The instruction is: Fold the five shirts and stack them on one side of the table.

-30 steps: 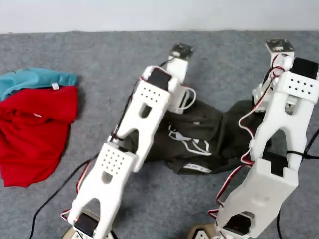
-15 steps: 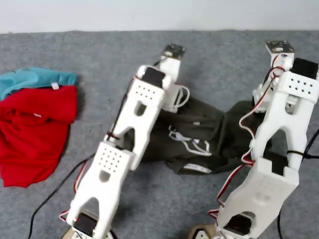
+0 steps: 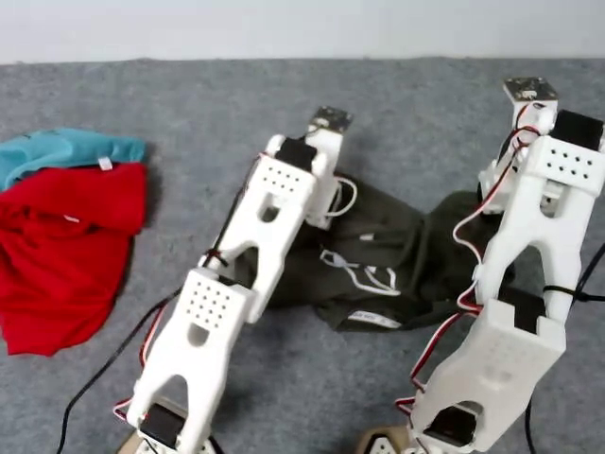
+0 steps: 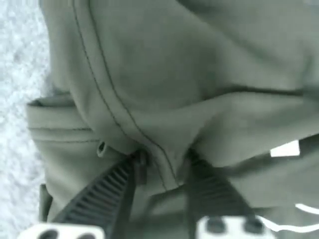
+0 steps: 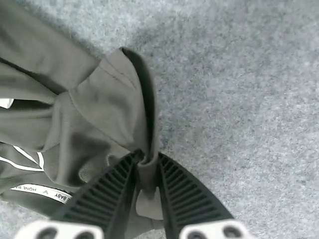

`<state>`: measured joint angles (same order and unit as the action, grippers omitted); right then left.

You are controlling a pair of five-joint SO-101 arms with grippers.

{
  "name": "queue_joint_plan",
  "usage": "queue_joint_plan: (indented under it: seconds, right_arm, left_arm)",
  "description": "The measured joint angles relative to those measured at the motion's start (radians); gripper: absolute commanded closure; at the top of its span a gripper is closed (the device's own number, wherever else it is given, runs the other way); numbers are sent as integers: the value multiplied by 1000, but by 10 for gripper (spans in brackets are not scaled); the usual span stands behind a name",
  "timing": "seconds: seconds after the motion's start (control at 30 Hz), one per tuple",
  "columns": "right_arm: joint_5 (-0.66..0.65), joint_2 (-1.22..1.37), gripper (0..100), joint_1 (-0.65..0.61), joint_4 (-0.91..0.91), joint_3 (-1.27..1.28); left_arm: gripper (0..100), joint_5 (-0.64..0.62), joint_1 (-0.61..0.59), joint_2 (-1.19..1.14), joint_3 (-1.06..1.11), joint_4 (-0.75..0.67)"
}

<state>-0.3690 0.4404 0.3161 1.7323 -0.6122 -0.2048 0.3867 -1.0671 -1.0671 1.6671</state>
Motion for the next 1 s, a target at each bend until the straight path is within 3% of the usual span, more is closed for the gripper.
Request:
queue_joint_plan:
  seconds: [0.2, 0.57, 0.77, 1.0]
  right_arm:
    - [0, 0, 991, 0, 0, 0]
    - [3, 0, 991, 0, -5, 0]
    - [60, 0, 991, -6, -132, 0]
    - [63, 0, 991, -127, -362, 0]
  left_arm:
    - [986, 0, 0, 2, -6, 11]
    - [986, 12, 41, 74, -227, 68]
    - [986, 104, 11, 74, -305, 28]
    - [986, 117, -135, 74, -315, -124]
